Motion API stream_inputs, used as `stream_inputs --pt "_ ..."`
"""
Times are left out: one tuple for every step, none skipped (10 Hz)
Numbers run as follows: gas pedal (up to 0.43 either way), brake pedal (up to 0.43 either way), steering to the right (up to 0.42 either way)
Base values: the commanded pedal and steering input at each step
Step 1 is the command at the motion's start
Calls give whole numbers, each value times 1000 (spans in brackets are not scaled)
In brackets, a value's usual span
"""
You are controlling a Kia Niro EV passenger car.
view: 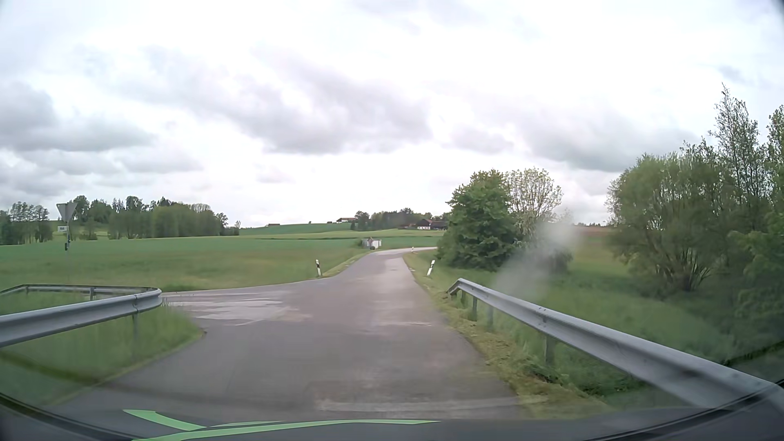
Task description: Follow the waypoints while adhering to traffic rules and regulations
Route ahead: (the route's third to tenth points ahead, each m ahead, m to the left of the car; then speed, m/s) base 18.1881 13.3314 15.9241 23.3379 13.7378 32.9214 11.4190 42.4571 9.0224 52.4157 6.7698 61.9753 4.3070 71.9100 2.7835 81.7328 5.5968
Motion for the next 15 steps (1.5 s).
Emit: stream_inputs --pt "47 0 -45" --pt "47 0 -43" --pt "47 0 -43" --pt "47 0 -43" --pt "47 0 -43" --pt "47 0 -49" --pt "59 0 -67" --pt "59 0 -90" --pt "79 0 -113" --pt "79 0 -139" --pt "79 0 -162" --pt "79 0 -184" --pt "79 0 -208" --pt "79 0 -236" --pt "79 0 -262"
